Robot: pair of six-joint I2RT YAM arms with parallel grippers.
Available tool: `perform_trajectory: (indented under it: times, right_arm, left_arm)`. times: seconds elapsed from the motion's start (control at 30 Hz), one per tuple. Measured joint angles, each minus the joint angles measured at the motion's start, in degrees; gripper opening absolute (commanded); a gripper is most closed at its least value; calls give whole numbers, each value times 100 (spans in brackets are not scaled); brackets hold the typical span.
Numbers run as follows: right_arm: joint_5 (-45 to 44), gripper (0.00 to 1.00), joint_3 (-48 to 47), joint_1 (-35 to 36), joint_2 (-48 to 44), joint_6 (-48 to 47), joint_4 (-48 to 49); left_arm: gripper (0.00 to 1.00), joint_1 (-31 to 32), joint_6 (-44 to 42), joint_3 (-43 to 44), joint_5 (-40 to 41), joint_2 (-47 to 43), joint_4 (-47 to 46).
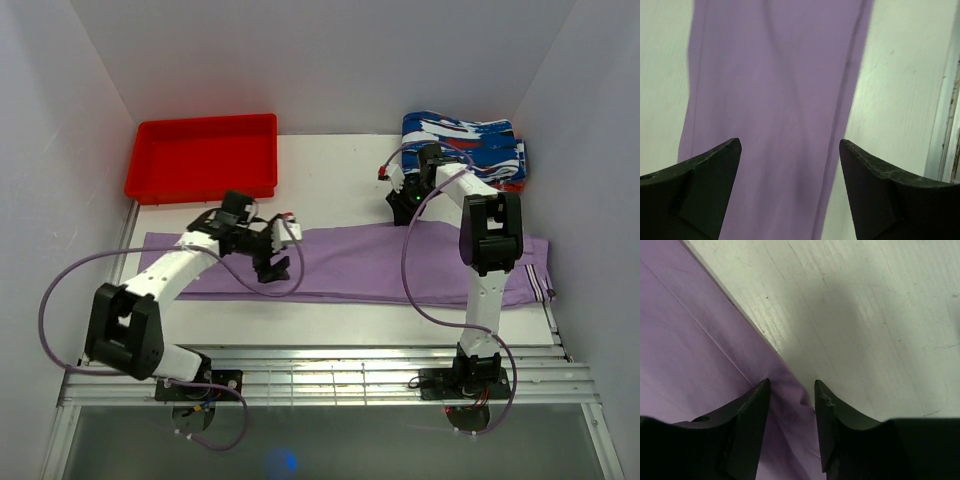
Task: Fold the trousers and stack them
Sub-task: Fold the trousers
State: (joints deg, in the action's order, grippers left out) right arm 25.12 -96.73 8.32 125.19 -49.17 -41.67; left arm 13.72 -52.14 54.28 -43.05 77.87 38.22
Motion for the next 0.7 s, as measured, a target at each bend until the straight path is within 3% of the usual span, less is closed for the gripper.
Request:
perform_trajectory:
  times: [0.13,0.17,0.33,0.53,0.6,0.7]
  right_arm:
    - [146,20,-24,-2,26,-144,-181]
    - [173,8,-24,-2,35,-151,-221]
    - [229,8,-35,-2,46,-208,-374]
    - [229,8,-48,-2,44,-210,-448]
    - [229,8,-66,-2,44,-212,-468]
    - [227,8,-98,-2,44,-214,-487]
  left_arm:
    - [88,1596,249,472,350,942,-719]
    - [87,1862,317,586,452,1220,-890]
    - [87,2859,592,734,962,2138,-1650]
    - [84,3569,730,686,1320,2428,-2249]
    - [80,3679,767,627,1386,2437,-2391]
    - [66,3829,815,516,1528,2476,-2546]
